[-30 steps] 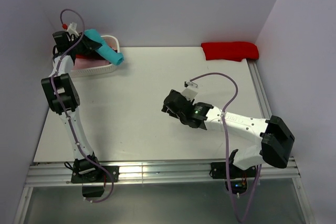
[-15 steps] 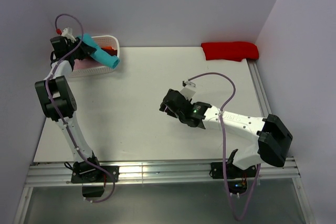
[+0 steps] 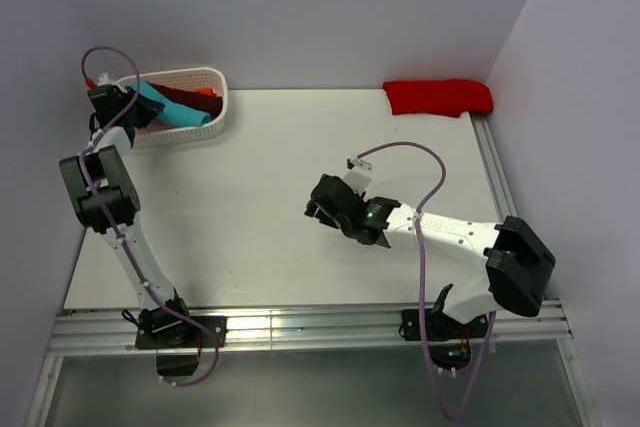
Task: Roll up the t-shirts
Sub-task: Place the rolled tshirt into the container
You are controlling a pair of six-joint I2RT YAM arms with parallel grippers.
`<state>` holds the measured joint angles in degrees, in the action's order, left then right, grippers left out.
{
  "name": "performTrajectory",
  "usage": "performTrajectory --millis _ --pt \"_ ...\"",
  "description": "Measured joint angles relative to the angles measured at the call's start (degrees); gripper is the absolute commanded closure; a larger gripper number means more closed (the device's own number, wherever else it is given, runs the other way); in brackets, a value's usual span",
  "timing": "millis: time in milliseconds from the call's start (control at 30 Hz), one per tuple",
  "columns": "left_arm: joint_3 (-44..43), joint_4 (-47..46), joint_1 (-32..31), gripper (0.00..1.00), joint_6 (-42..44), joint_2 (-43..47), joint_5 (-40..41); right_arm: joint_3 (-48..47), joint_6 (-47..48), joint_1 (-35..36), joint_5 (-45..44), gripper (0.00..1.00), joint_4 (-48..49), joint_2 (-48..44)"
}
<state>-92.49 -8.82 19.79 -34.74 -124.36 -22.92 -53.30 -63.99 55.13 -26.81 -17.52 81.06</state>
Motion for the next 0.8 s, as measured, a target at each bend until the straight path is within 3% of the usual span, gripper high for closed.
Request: performTrajectory --millis 333,800 --pt "3.41 -1.25 0.28 0.99 -5.44 0.02 2.86 0.39 -0.02 -0.17 0.81 0.31 0.37 0.00" --pt "0.04 6.71 -0.24 0.58 -8.00 0.00 7.02 1.18 -0.02 -0.17 1.51 0.31 0.37 0.09"
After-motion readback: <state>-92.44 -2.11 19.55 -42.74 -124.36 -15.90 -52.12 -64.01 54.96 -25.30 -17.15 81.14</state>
